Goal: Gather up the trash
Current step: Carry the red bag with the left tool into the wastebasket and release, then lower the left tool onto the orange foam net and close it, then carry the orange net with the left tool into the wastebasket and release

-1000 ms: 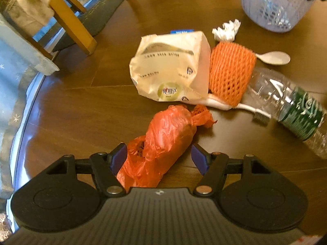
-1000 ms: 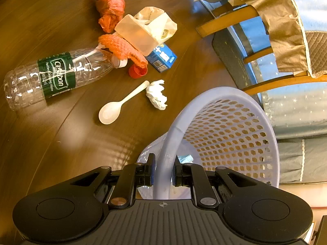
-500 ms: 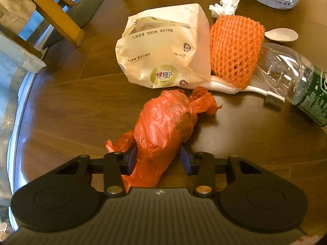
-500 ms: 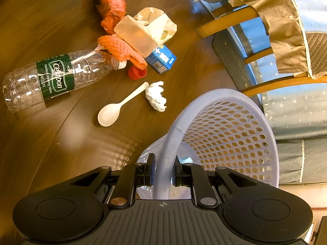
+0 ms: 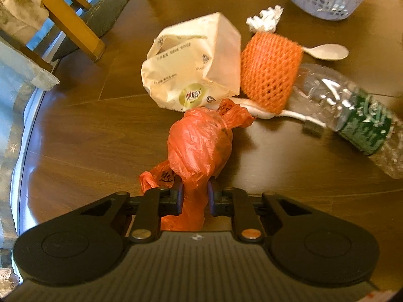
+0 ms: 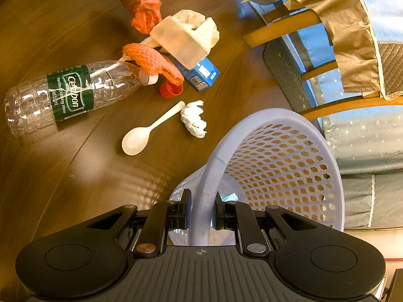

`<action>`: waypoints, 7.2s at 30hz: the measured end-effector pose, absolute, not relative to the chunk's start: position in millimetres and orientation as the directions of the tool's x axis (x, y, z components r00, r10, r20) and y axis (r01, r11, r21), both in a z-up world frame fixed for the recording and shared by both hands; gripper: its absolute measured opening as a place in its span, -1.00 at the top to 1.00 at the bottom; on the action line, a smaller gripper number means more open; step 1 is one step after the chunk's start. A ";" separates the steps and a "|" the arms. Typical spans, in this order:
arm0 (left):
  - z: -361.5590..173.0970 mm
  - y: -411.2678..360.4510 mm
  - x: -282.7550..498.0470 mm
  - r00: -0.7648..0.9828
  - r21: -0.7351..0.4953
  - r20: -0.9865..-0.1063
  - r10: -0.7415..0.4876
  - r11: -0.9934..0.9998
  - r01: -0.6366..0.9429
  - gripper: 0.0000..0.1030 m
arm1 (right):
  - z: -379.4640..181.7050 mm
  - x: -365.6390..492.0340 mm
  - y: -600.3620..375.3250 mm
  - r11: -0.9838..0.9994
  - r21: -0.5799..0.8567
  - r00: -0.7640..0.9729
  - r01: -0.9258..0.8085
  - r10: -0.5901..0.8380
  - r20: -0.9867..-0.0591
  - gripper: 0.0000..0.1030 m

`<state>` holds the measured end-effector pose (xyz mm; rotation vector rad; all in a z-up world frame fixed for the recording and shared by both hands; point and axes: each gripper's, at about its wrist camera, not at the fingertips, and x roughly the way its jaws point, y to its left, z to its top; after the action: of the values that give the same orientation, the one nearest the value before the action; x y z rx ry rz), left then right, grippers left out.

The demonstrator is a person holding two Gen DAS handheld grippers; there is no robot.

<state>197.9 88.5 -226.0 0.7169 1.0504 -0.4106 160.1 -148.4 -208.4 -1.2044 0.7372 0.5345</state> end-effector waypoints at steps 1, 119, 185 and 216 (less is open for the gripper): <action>-221.1 87.7 194.9 0.455 0.335 -0.890 0.020 0.706 0.624 0.71 | -208.3 160.3 -148.6 0.283 -0.635 0.659 -0.719 -0.012 -0.752 0.80; -233.9 -15.2 211.8 0.460 0.277 -0.876 -0.144 0.631 0.725 0.12 | -205.0 158.7 -149.1 0.288 -0.626 0.655 -0.725 0.003 -0.756 0.79; -59.2 -51.6 195.7 0.557 0.350 -0.805 -0.204 0.594 0.724 0.87 | -205.3 158.4 -151.5 0.285 -0.623 0.651 -0.729 0.007 -0.759 0.79; -34.8 -154.1 213.4 0.501 0.271 -0.765 -0.404 0.505 0.820 0.49 | -201.5 157.2 -151.8 0.295 -0.621 0.653 -0.726 0.014 -0.757 0.80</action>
<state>213.4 -154.1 -34.8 0.6879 0.6936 -0.8139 157.2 -151.8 -201.5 -1.1822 0.7286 0.5554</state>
